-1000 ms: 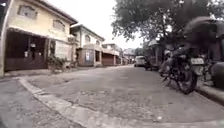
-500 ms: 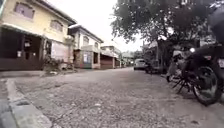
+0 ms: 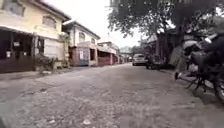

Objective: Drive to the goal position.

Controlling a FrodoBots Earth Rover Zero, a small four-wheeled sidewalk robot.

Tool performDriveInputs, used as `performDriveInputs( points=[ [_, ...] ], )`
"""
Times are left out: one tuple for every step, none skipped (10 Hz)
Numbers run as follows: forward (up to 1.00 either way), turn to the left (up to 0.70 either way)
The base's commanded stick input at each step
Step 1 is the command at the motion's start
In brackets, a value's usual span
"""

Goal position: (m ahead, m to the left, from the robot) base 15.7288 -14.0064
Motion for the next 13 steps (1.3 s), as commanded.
performDriveInputs(
  points=[
    [1.0,0.0],
    [1.0,0.0],
    [1.0,0.0],
    [1.0,0.0],
    [1.0,0.0],
    [1.0,0.0],
    [1.0,0.0],
    [1.0,0.0],
    [1.0,0.0],
    [1.0,0.0],
    [1.0,0.0],
    [1.0,0.0],
    [1.0,0.0]
  ],
)
